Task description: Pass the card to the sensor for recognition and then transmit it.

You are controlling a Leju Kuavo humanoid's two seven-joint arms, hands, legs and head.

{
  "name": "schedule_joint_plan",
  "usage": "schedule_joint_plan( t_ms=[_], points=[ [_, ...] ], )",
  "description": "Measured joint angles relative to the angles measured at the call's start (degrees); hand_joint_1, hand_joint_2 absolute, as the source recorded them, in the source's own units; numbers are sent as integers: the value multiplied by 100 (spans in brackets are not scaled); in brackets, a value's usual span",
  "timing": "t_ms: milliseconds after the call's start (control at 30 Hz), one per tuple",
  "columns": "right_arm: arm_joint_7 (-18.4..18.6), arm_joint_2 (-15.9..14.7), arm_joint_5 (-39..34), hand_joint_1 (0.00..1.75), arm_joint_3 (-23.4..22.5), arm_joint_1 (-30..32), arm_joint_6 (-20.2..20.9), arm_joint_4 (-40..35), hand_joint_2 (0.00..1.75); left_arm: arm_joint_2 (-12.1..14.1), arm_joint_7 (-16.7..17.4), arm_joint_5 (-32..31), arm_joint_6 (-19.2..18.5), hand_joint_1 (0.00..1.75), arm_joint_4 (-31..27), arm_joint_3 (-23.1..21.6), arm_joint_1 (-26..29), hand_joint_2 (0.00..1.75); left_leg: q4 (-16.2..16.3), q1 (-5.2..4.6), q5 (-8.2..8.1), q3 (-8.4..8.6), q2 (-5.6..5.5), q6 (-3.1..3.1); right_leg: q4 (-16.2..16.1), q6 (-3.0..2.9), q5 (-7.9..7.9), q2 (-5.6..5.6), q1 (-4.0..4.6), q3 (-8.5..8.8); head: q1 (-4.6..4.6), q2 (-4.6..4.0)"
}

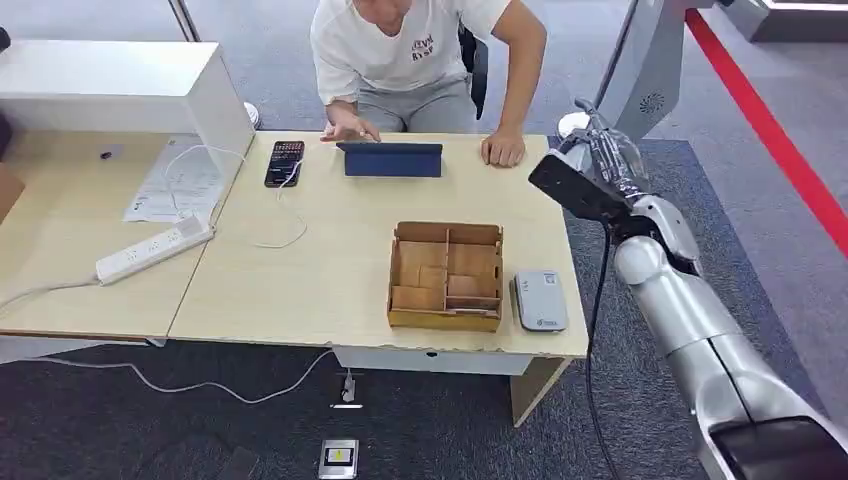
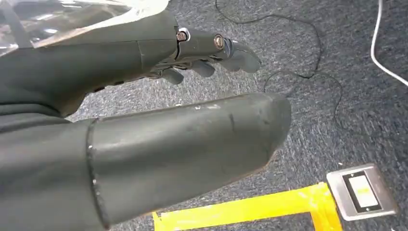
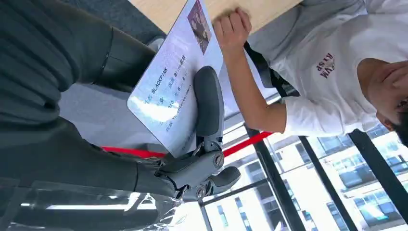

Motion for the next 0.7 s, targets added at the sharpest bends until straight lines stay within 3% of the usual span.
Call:
schedule_joint_plan(
  t_ms=[367,700],
  points=[
    [-22,159,483,175,48,-481,155,376,175,22,-63,-120,-26,0,11,-2,-5,0,0,0,0,-3,1,0,2,0,0,0,0,-1,-4,0],
    [435,618,1034,175,260,-806,153,1237,175,142,-46,-328,-203,0,13,-140,-14,0,0,5,1,-3,-2,-2,2,-1,-1,0,5,-3,0,0]
  ],
)
